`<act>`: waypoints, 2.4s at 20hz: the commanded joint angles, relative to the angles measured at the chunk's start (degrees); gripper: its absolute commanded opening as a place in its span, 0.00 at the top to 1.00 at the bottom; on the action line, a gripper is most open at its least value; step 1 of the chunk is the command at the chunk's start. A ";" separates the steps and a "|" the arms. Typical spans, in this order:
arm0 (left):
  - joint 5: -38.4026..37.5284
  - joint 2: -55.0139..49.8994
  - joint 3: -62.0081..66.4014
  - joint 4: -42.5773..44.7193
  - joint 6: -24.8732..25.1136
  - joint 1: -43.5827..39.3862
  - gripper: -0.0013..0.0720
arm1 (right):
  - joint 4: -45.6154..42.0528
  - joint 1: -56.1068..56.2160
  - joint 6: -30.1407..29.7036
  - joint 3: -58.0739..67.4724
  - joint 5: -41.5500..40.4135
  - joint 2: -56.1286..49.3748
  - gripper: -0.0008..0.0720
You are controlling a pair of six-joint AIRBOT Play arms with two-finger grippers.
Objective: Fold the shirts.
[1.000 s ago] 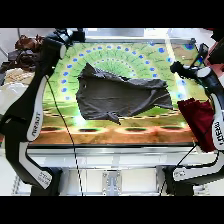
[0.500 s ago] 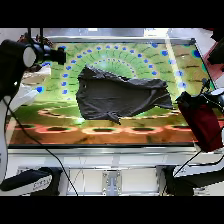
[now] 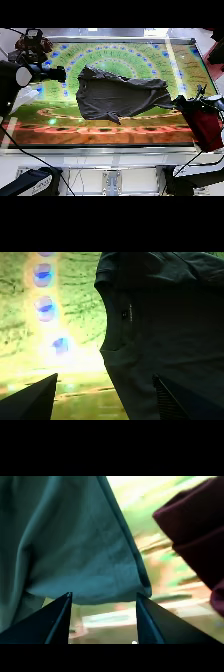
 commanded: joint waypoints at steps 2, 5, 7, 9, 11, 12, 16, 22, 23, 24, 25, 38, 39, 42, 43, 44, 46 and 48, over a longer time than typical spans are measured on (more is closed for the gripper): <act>-0.11 0.35 -0.61 -1.25 -0.04 0.00 0.06 | 0.96 1.14 0.35 -3.78 -1.77 -0.04 0.37; -0.11 0.35 -0.61 -1.25 -0.02 0.00 0.06 | 1.01 1.46 0.33 -5.09 -4.83 -0.04 0.37; -0.09 0.35 -0.61 -1.25 -0.02 0.00 0.06 | 3.28 1.46 0.33 -5.07 -8.15 -0.02 0.38; -0.07 0.35 -0.61 -1.22 0.00 0.02 0.06 | 6.08 1.46 0.35 -5.07 -10.93 -0.02 0.47; -0.07 0.35 -0.61 -1.22 0.02 0.00 0.06 | 9.44 1.46 0.33 -5.07 -13.20 -0.02 0.57; -0.04 0.35 -0.61 -1.20 0.02 0.00 0.06 | 10.82 1.46 0.31 -5.07 -13.84 -0.02 0.57; 1.77 0.37 -2.49 -1.27 1.07 0.00 0.06 | 13.53 1.49 -1.88 -5.07 -13.38 0.22 0.94; 17.84 6.80 -28.24 -2.95 -22.64 0.04 0.06 | 14.82 1.46 -5.40 -5.07 -8.63 2.93 0.94; 25.14 8.96 -34.69 -2.91 -34.67 0.26 0.06 | 15.63 1.46 -6.32 -5.07 -7.39 3.50 0.94; 31.19 10.27 -40.02 -2.71 -45.88 0.28 0.06 | 16.37 1.49 -6.75 -5.07 -6.47 4.15 0.94; 35.78 10.56 -44.65 -3.06 -56.59 0.42 0.06 | 17.31 1.53 -7.32 -5.07 -5.90 4.70 0.94; 40.59 3.21 -54.36 -54.01 -21.92 0.59 0.20 | 22.18 1.57 -8.87 -5.07 -3.06 8.52 0.94; 39.74 1.64 -54.23 -60.30 -15.39 0.59 0.20 | 22.16 1.57 -8.90 -5.07 -3.06 8.52 0.94; 38.27 -3.76 -51.84 -75.78 2.45 0.59 0.20 | 22.18 1.57 -8.90 -5.07 -2.89 8.52 0.94; 38.10 -5.42 -50.36 -78.27 6.08 0.61 0.20 | 22.18 1.57 -8.92 -5.07 -2.67 8.52 0.94; 38.03 -7.26 -48.46 -78.60 7.43 0.61 0.20 | 22.18 1.57 -8.98 -5.07 -2.45 8.52 0.94; 35.95 -11.02 -44.85 -78.16 8.35 1.11 0.20 | 22.43 1.57 -10.05 -5.07 -1.77 8.52 0.94; 31.30 -15.39 -41.35 -78.20 9.88 2.25 0.20 | 22.60 1.57 -10.34 -5.07 -1.53 8.52 0.94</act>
